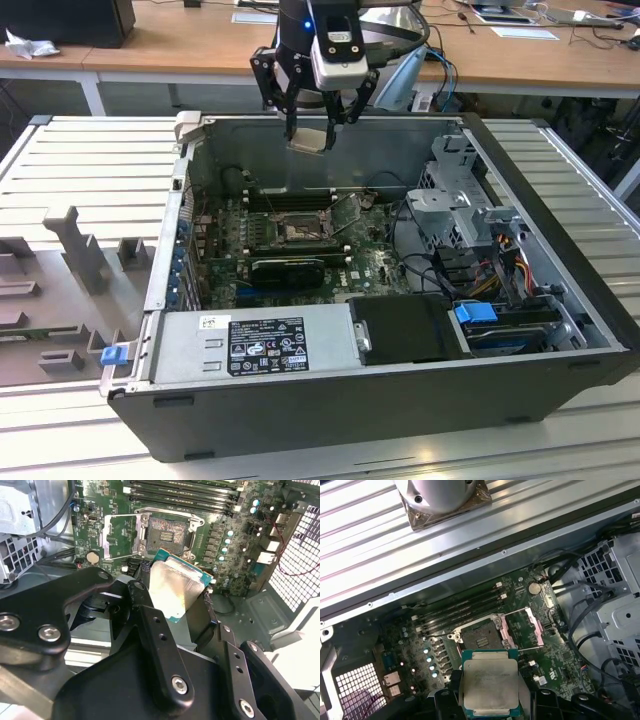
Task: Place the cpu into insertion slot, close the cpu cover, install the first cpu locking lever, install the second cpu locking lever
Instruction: 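Place the cpu into insertion slot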
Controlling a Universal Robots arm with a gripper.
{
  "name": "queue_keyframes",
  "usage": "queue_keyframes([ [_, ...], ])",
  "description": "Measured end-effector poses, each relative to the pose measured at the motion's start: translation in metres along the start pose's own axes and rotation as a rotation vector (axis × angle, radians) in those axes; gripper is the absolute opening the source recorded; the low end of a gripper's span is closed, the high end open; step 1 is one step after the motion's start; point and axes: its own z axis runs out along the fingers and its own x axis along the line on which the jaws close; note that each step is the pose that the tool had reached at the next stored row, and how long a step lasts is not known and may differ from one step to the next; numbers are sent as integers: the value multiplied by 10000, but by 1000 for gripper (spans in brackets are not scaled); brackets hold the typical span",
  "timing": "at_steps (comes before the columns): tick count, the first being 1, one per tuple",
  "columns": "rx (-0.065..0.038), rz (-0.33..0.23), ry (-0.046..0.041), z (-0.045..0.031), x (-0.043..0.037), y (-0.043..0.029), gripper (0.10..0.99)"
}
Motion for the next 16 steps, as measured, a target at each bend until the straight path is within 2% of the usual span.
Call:
queue_keyframes([
  [11,-7,356,-32,0,0,0,533],
  [16,-8,696,-64,0,0,0,533],
])
